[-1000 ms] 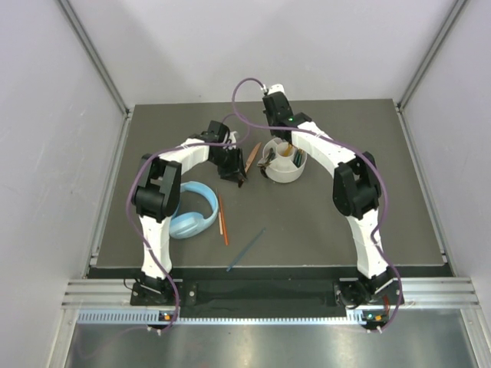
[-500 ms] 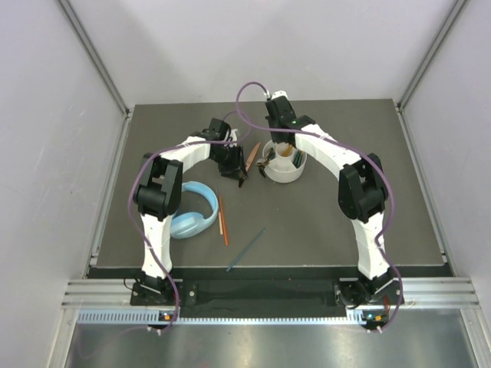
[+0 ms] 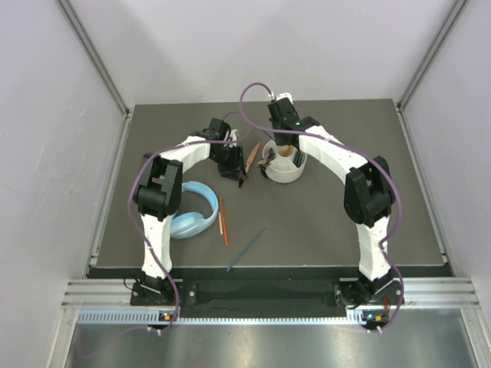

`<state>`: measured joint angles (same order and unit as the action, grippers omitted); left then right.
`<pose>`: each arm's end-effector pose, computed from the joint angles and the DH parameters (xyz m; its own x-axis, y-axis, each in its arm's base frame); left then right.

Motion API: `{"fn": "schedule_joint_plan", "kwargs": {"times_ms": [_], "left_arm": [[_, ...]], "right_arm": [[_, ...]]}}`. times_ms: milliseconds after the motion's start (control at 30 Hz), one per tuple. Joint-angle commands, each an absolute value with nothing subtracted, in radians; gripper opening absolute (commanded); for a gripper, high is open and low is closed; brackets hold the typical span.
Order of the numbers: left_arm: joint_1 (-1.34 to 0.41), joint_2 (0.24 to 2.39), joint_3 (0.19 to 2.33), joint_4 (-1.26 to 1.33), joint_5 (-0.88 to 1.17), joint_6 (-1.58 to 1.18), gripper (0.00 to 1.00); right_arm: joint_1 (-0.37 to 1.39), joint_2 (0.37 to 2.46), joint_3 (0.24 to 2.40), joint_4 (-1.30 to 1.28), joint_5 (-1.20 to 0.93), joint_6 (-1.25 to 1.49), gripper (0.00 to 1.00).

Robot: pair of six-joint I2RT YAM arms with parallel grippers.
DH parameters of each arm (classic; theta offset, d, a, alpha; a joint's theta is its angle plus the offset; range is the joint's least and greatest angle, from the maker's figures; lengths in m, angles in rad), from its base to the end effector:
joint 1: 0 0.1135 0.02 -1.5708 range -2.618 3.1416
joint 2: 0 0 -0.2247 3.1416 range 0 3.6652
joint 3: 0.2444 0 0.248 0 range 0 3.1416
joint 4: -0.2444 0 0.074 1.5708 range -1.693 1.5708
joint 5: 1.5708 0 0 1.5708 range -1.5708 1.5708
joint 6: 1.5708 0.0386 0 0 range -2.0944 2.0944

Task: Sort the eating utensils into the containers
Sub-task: Place the chopstick in the container.

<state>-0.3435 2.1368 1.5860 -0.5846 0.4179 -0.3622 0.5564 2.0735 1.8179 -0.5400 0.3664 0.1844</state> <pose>0.3930 -0.1572 0.1293 -0.9645 0.0011 -0.2640 0.1361 0.8590 -0.4936 0.3922 0.2276 0.2290 -0.6476 -0.2012 -0.7349 -0.1642 0.9787 -0.1232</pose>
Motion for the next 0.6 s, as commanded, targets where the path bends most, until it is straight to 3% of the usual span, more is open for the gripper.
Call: {"fn": "schedule_joint_plan", "kwargs": {"times_ms": [0, 400, 567], "left_arm": [[-0.347, 2.151, 1.631, -0.589, 0.414, -0.342, 0.46], [-0.322, 2.119, 1.655, -0.591, 0.339, -0.389, 0.46], [-0.278, 2.076, 1.66, -0.588, 0.278, -0.416, 0.48]], "right_arm": [[0.563, 1.977, 1.812, -0.497, 0.425, 0.201, 0.22], [0.563, 1.916, 1.896, -0.5, 0.27, 0.184, 0.24], [0.564, 1.85, 1.927, -0.624, 0.145, 0.201, 0.28]]}}
